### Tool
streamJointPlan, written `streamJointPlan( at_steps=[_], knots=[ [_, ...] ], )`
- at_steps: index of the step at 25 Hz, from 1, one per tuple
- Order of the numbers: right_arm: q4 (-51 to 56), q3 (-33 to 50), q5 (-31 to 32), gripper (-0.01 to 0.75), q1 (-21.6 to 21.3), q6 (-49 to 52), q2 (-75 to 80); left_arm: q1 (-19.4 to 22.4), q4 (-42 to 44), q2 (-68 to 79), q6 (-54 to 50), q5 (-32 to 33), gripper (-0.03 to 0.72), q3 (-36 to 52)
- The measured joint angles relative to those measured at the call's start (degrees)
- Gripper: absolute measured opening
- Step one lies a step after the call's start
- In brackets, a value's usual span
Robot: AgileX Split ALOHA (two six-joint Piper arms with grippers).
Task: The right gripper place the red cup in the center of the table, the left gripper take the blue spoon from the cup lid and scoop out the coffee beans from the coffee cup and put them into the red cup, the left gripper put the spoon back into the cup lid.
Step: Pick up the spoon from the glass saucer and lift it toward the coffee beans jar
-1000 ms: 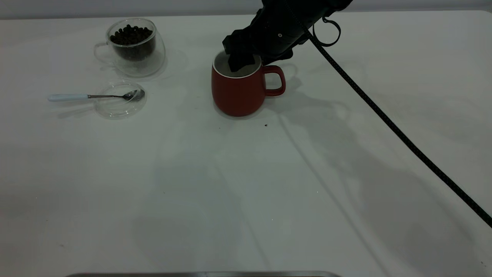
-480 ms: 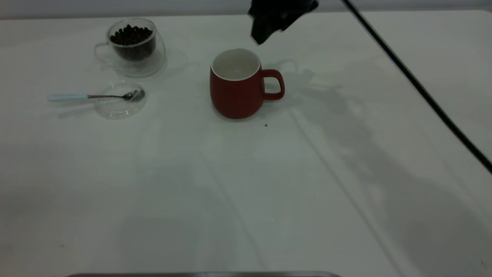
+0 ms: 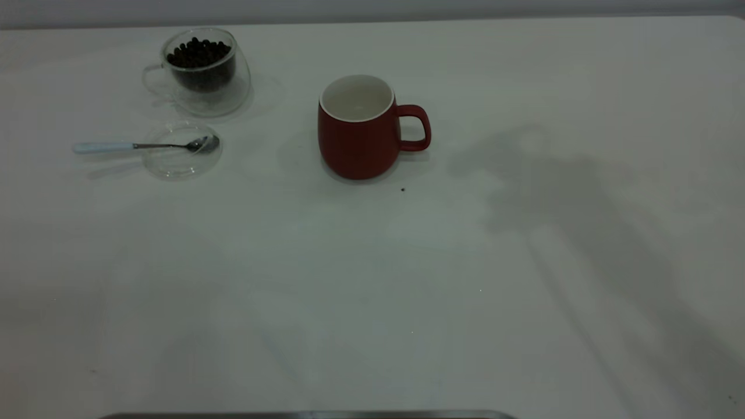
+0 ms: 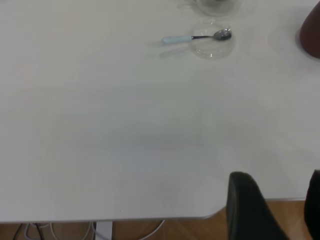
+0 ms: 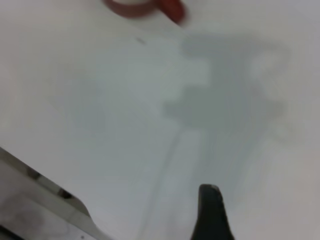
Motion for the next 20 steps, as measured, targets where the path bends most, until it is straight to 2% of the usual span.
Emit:
streamJointPlan(
  at_steps=[6,9,11,15,20],
  knots=[
    [-9.82,20.40,0.78,0.582,-0.93,15.11,-26.81,0.00,0.00,0.00,0.00,0.00,0.342,0.00],
    [-14.65,31.87,1.39,0.582,-1.13,19.60,-41.26,0.00,0.00,0.00,0.00,0.00,0.342,0.00],
    [-16.29,38.56,1.39,0.582,-2.85,20.19,-50.10,0.00,0.00,0.00,0.00,0.00,0.342,0.00],
    [-15.55,47.98,1.39,0.582,-9.20,18.93,-65.42,0.00,0.00,0.00,0.00,0.00,0.342,0.00],
    [-8.73,58.56,-1.98,0.582,-14.69,9.84,-87.19,0.00,0.00,0.00,0.00,0.00,0.342,0.00]
  ],
)
